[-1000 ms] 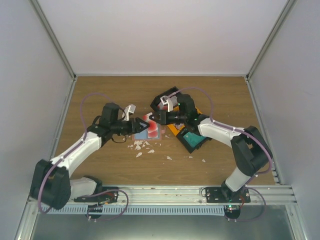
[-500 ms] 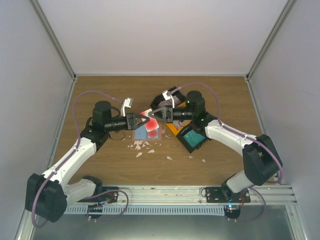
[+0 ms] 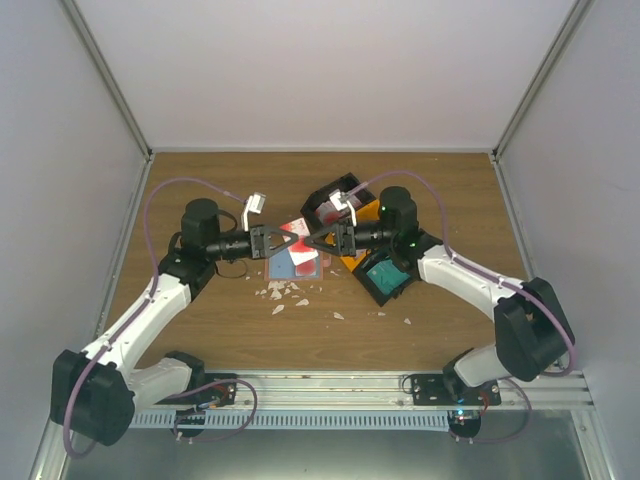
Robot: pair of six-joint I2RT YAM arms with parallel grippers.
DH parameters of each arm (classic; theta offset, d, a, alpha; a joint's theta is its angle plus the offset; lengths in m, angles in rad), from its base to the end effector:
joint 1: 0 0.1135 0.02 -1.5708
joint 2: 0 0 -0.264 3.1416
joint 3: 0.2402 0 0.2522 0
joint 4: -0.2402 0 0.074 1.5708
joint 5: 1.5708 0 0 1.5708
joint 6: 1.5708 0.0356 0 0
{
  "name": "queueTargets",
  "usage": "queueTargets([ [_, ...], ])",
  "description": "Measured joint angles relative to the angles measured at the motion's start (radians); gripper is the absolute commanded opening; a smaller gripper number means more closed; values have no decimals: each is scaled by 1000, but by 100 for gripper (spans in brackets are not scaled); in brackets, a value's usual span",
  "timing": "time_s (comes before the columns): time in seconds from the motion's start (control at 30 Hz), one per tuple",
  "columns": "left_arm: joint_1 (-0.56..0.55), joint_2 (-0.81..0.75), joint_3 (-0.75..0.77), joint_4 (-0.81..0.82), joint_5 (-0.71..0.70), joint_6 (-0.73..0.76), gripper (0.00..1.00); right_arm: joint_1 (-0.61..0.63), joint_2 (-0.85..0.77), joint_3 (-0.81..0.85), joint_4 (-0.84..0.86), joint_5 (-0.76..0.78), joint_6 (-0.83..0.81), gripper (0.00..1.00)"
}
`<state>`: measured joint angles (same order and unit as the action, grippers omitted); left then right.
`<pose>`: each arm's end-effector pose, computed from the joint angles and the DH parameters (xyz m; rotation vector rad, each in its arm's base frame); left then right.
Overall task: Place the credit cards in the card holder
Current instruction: Adjust the credit card, then insert the credit card into the card holder.
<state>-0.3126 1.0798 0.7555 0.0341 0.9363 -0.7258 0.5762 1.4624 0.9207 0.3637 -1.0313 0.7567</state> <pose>0.2176 -0.1005 0.2979 0.3133 2.0228 -1.5491 0.2543 0.2016 0.2847 -0.7106 1.9328 1.7909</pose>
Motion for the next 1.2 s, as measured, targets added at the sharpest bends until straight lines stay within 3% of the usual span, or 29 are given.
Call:
queueTargets([
  [0.13,3,16,25,-1,50,7,0,-4,-12,-3,-28,-25,-44,1],
  [0.2,5,26,32,-8,61,18,1,-5,-13,-3,-34,-30,-58,0],
  [0.27,6,38,35,-18,73,34,14,-6,-14,-3,-43,-27,-63,1],
  [0.37,7,53,63,-85,48,70,45,-5,-10,0,-55,-9,-69,1],
  [0.47,8,62,108,-193,-47,114,57,-4,3,2,-80,64,-70,1],
  [0.6,13,81,145,-320,-243,156,57,-2,52,2,-144,211,-61,0],
  [0.77,28,145,126,-396,-409,177,42,23,161,3,-197,405,-13,0],
  [0.97,44,266,85,-396,-494,187,28,72,320,46,-214,521,44,0],
  [1.2,51,414,69,-356,-536,187,29,84,394,64,-204,585,90,1],
])
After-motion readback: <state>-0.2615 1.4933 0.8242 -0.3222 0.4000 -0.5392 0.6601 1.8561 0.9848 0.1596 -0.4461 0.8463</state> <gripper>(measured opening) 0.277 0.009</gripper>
